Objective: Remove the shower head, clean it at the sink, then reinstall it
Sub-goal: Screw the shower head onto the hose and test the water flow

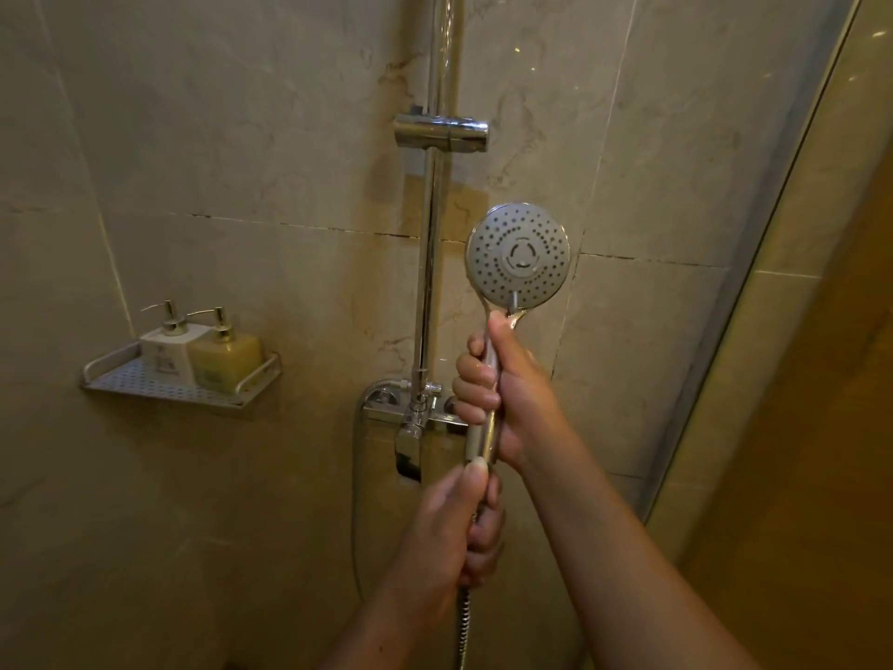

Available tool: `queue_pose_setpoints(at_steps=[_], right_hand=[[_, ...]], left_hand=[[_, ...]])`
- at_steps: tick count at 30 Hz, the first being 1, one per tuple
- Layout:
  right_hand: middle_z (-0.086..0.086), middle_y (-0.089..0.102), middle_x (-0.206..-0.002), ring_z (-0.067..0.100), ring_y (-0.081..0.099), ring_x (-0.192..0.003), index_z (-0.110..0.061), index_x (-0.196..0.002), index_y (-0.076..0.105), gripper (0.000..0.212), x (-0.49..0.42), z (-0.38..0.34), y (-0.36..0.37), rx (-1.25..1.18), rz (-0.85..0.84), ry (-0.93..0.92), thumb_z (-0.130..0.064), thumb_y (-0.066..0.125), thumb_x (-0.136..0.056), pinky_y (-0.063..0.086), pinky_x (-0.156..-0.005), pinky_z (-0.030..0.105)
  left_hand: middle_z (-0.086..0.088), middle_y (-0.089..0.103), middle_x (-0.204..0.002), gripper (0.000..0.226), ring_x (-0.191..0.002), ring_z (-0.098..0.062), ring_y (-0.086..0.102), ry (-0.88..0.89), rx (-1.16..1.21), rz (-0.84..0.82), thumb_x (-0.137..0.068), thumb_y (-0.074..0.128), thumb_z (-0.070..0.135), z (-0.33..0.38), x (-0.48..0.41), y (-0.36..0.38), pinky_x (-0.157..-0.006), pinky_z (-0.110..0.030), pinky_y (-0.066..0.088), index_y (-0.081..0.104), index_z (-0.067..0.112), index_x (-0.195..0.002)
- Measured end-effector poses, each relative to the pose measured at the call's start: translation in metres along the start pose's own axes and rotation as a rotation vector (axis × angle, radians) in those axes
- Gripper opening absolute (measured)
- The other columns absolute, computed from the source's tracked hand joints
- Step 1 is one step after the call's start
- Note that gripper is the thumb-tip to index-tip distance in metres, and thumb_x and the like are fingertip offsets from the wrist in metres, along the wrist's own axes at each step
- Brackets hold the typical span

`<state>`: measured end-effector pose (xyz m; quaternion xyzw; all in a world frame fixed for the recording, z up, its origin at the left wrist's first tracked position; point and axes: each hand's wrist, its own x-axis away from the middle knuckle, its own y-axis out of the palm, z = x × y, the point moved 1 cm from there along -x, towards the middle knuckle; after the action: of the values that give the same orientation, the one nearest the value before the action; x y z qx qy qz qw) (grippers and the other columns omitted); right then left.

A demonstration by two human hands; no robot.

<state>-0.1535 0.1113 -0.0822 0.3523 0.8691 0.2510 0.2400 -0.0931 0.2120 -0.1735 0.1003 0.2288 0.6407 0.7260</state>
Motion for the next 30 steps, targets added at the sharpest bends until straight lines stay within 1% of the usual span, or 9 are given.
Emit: queue_pose_setpoints(at_steps=[4, 7, 9, 11, 16, 19, 23, 26, 30], right_hand=[[-0.003, 0.042, -0.053, 0.009, 0.037, -0.038, -0.018, -0.079, 0.051, 0.036, 0.003, 0.01, -0.007, 0.242, 0.256, -0.095, -0.048, 0.054, -0.099, 0.035, -0.036, 0.021], [-0.003, 0.043, -0.051, 0.011, 0.037, -0.037, -0.019, -0.075, 0.05, 0.036, 0.003, 0.02, -0.011, 0.413, 0.383, -0.119, -0.044, 0.053, -0.1, 0.035, -0.036, 0.022], [-0.003, 0.043, -0.051, 0.012, 0.037, -0.037, -0.018, -0.076, 0.048, 0.035, 0.003, 0.025, -0.015, 0.433, 0.445, -0.117, -0.042, 0.053, -0.101, 0.034, -0.037, 0.022], [-0.003, 0.043, -0.051, 0.012, 0.038, -0.038, -0.017, -0.077, 0.048, 0.035, 0.004, 0.025, -0.02, 0.396, 0.457, -0.092, -0.042, 0.054, -0.1, 0.035, -0.039, 0.023], [0.001, 0.05, -0.056, 0.015, 0.048, -0.045, -0.013, -0.083, 0.055, 0.029, 0.003, 0.009, -0.033, 0.26, 0.339, -0.061, -0.038, 0.064, -0.095, 0.046, -0.046, 0.027], [0.004, 0.06, -0.07, 0.017, 0.062, -0.061, -0.01, -0.088, 0.067, 0.022, 0.004, -0.006, -0.043, 0.001, 0.162, -0.094, -0.029, 0.075, -0.082, 0.056, -0.057, 0.032], [0.007, 0.066, -0.097, 0.022, 0.068, -0.087, -0.009, -0.119, 0.065, 0.057, 0.011, -0.011, -0.061, -0.226, -0.064, -0.048, -0.053, 0.071, -0.083, 0.06, -0.077, 0.04], [0.004, 0.06, -0.083, 0.017, 0.061, -0.073, -0.007, -0.115, 0.06, 0.073, 0.011, -0.014, -0.069, -0.247, -0.152, -0.024, -0.073, 0.051, -0.085, 0.056, -0.068, 0.033], [-0.002, 0.05, -0.06, 0.01, 0.049, -0.049, -0.009, -0.09, 0.059, 0.071, 0.003, -0.015, -0.079, -0.271, -0.055, 0.006, -0.077, 0.04, -0.088, 0.045, -0.048, 0.024]], left_hand=[[0.006, 0.038, -0.049, 0.031, -0.036, -0.007, 0.026, 0.019, -0.23, 0.201, -0.087, 0.049, 0.053, -0.015, -0.004, -0.002, -0.037, -0.014, 0.022, 0.054, 0.03, -0.067], [0.006, 0.039, -0.046, 0.033, -0.036, -0.007, 0.029, 0.028, -0.338, 0.289, -0.096, 0.048, 0.042, -0.029, -0.005, -0.005, -0.035, -0.016, 0.024, 0.048, 0.025, -0.067], [0.007, 0.039, -0.046, 0.034, -0.04, -0.008, 0.031, 0.044, -0.42, 0.324, -0.102, 0.047, 0.031, -0.035, -0.006, -0.008, -0.037, -0.019, 0.026, 0.045, 0.021, -0.069], [0.008, 0.038, -0.046, 0.033, -0.041, -0.009, 0.031, 0.062, -0.446, 0.318, -0.097, 0.051, 0.035, -0.033, -0.007, -0.009, -0.038, -0.019, 0.026, 0.043, 0.02, -0.069], [0.002, 0.033, -0.048, 0.038, -0.034, -0.007, 0.023, -0.034, -0.221, 0.197, -0.09, 0.06, 0.054, -0.028, -0.009, -0.003, -0.035, -0.012, 0.02, 0.047, 0.025, -0.068], [0.004, 0.033, -0.047, 0.036, -0.032, -0.006, 0.023, -0.061, -0.121, 0.131, -0.079, 0.061, 0.058, -0.029, -0.013, 0.002, -0.035, -0.011, 0.02, 0.053, 0.025, -0.068], [0.006, 0.032, -0.045, 0.035, -0.03, -0.004, 0.025, -0.1, 0.001, 0.031, -0.08, 0.064, 0.057, -0.032, -0.018, 0.009, -0.034, -0.011, 0.021, 0.057, 0.024, -0.07], [0.007, 0.028, -0.045, 0.035, -0.03, -0.004, 0.024, -0.155, 0.093, -0.045, -0.082, 0.065, 0.055, -0.035, -0.024, 0.007, -0.034, -0.011, 0.019, 0.056, 0.023, -0.073], [0.006, 0.025, -0.044, 0.035, -0.03, -0.004, 0.021, -0.272, 0.235, -0.18, -0.081, 0.07, 0.05, -0.043, -0.036, -0.014, -0.034, -0.011, 0.015, 0.058, 0.018, -0.075]])
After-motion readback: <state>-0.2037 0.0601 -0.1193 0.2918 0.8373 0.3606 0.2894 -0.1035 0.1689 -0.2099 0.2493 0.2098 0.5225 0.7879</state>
